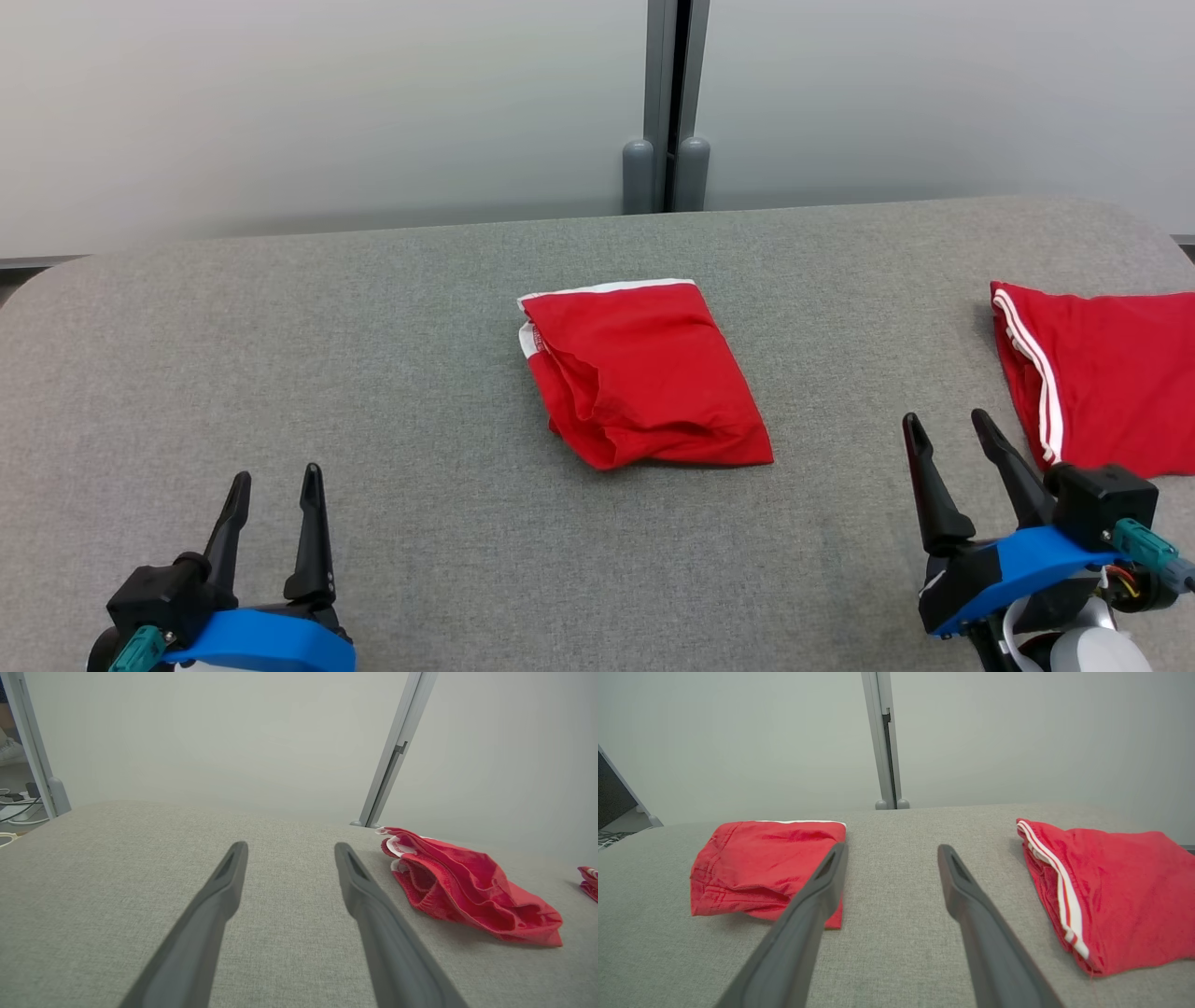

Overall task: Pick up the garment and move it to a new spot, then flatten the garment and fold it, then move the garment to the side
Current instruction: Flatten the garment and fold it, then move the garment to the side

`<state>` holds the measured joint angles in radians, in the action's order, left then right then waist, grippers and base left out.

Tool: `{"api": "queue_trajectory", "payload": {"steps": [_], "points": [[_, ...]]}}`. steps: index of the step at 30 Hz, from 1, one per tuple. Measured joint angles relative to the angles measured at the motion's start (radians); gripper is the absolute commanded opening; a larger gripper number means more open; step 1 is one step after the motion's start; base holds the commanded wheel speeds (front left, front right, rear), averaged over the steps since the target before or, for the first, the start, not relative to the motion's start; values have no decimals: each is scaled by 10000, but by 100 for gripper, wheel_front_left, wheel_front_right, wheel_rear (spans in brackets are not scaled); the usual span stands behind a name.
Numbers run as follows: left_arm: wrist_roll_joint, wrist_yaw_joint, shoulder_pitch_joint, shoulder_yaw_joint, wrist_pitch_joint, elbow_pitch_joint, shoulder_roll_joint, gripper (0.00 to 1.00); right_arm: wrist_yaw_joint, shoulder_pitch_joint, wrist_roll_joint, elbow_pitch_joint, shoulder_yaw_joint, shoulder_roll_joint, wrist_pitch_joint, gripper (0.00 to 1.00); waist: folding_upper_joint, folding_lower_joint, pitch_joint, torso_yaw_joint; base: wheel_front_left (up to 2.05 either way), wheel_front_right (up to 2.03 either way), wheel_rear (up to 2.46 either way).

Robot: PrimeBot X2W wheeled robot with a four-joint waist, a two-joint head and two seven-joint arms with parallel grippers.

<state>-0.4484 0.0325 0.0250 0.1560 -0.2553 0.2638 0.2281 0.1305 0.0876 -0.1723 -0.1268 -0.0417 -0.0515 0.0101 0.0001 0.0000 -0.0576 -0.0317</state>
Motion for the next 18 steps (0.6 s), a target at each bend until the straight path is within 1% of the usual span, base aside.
{"api": "queue_trajectory", "payload": {"steps": [18], "points": [[-75,-132,-73,186,174,-265,82,100,0,-43,-81,-276,-82,2,10,100,0,0,31,46,0,0,0]]}}
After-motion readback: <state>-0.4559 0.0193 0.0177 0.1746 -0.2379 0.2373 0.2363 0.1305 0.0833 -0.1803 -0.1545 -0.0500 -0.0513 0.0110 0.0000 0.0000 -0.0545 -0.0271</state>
